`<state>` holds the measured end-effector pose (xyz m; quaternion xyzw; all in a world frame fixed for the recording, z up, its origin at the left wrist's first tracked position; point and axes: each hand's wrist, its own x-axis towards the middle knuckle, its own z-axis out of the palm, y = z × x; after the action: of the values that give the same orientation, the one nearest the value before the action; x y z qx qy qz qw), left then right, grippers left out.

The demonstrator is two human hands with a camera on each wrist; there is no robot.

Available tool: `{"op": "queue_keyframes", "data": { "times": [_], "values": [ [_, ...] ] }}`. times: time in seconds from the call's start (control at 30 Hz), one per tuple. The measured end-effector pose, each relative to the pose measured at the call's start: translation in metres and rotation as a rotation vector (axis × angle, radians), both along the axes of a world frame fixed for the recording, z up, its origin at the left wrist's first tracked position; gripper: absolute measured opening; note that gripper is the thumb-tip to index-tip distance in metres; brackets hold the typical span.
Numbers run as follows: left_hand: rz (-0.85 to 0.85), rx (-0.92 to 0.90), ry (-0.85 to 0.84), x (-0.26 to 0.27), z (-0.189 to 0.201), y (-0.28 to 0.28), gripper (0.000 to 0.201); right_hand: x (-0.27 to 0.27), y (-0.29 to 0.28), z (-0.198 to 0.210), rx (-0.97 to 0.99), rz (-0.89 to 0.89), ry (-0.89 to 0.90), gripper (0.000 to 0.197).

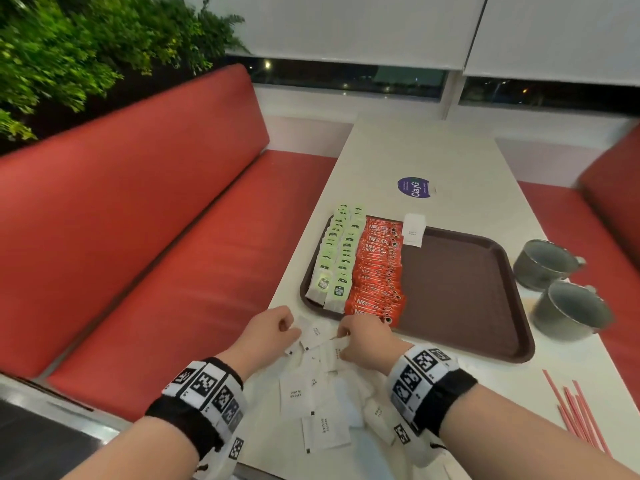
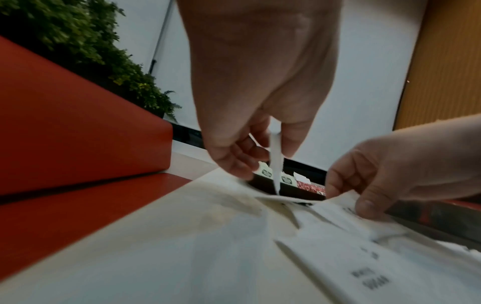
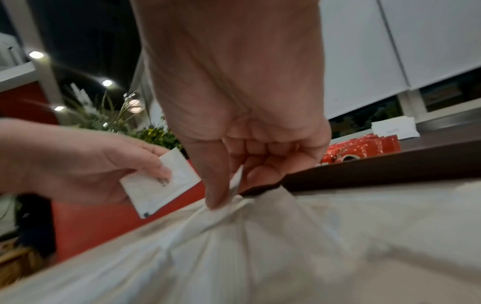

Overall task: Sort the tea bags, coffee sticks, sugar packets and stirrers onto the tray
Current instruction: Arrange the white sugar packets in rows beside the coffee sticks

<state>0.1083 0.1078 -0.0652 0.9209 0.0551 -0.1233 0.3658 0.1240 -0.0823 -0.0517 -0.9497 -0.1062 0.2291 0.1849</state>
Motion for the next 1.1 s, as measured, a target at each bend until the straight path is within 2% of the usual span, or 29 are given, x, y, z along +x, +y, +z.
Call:
{"op": "queue_keyframes", "data": {
  "times": [0.07, 0.13, 0.2, 0.3, 0.33, 0.4, 0.47, 0.53, 0.63, 0.7, 0.8, 0.93, 1.1],
  "values": [
    [0.108, -0.203, 0.044, 0.000, 0.006, 0.007, 0.021, 0.005, -0.002, 0.005, 0.110, -0.045, 0.051, 0.017],
    [0.226, -0.524, 0.133, 0.001, 0.014, 0.010, 0.009, 0.008, -0.006, 0.014, 0.209, -0.096, 0.092, 0.007],
    [0.262, -0.741, 0.223, 0.003, 0.021, 0.011, 0.017, 0.010, -0.010, 0.025, 0.328, -0.142, 0.137, 0.007],
    [0.199, -0.868, 0.307, 0.009, 0.030, 0.005, 0.016, 0.010, -0.008, 0.041, 0.485, -0.138, 0.219, 0.008],
    [0.142, -0.895, 0.351, 0.010, 0.033, 0.002, 0.023, 0.010, -0.004, 0.045, 0.509, -0.111, 0.226, 0.009],
    [-0.066, -0.909, 0.461, 0.010, 0.037, -0.002, 0.036, 0.011, 0.008, 0.052, 0.496, -0.041, 0.199, 0.009],
    [-0.229, -0.978, 0.572, 0.009, 0.038, -0.001, 0.036, 0.013, 0.023, 0.054, 0.451, 0.008, 0.151, 0.009],
    [-0.190, -1.094, 0.643, 0.011, 0.035, 0.007, 0.043, 0.016, 0.036, 0.050, 0.451, 0.004, 0.096, 0.014],
    [-0.043, -1.135, 0.627, 0.015, 0.029, 0.027, 0.037, 0.024, 0.038, 0.037, 0.563, -0.202, -0.009, 0.011],
    [0.030, -1.119, 0.592, 0.015, 0.023, 0.041, 0.035, 0.028, 0.034, 0.027, 0.399, -0.202, -0.100, 0.010],
    [0.115, -1.121, 0.533, 0.014, 0.019, 0.053, 0.036, 0.025, 0.039, 0.009, 0.084, -0.003, -0.071, 0.026],
    [0.219, -1.087, 0.447, 0.016, 0.014, 0.058, 0.032, 0.021, 0.054, -0.004, -0.183, 0.171, -0.127, 0.042],
    [0.217, -1.013, 0.413, 0.016, 0.008, 0.054, 0.031, 0.018, 0.061, -0.008, -0.378, 0.304, -0.144, 0.030]
  ]
}}
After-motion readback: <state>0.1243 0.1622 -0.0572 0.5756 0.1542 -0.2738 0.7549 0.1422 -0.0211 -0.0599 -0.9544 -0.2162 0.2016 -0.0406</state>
